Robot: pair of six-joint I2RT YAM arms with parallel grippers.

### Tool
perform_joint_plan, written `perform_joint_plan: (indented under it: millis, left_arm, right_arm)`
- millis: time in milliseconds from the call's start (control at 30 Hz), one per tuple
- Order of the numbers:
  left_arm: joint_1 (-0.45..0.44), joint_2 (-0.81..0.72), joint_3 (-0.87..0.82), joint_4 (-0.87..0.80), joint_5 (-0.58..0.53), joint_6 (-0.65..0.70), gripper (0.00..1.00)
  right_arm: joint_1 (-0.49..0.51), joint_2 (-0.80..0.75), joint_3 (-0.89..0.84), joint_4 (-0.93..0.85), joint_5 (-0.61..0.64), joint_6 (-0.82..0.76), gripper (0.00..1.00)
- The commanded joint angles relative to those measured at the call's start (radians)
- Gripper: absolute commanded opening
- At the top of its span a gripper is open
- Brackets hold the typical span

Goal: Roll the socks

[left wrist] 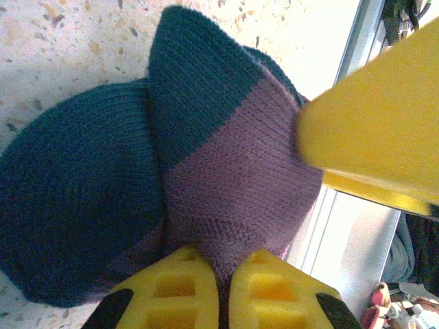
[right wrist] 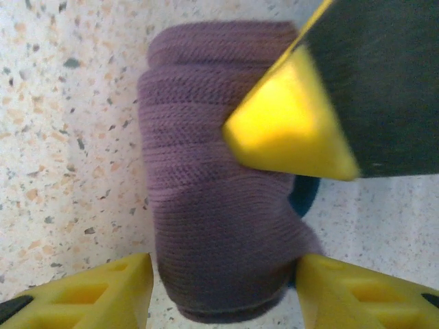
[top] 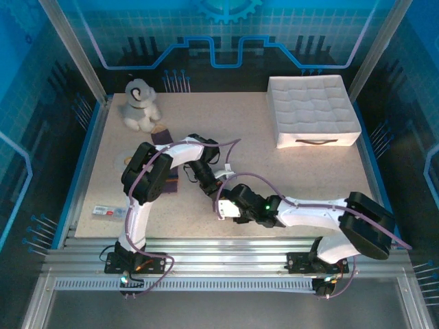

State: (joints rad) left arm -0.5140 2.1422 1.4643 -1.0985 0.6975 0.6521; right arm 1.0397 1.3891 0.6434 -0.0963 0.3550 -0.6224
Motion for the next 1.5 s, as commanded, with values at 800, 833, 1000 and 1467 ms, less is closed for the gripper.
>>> perform_joint_plan:
  millis: [800,833,1000,1467]
  left_arm:
    - [0.027,0.059,0.011,-0.021,-0.025,-0.021,0.0]
    - [0.029,0.06,0.013,-0.022,-0.023,-0.021,0.0]
    - [0.039,0.049,0.006,-0.011,-0.018,-0.028,0.0]
    - [0.057,-0.08,-0.083,0.19,-0.045,-0.188,0.15]
  right_arm:
    - [-0.021,0.08,0.015,0.084,-0.097,-0.066,0.58]
    - [-0.022,0.094,0.016,0.081,-0.09,-0.066,0.57]
    - [-0.022,0.15,0.026,0.083,-0.037,-0.06,0.5]
    - [-0.123,0.186,0.202,-0.33,-0.365,-0.013,0.0]
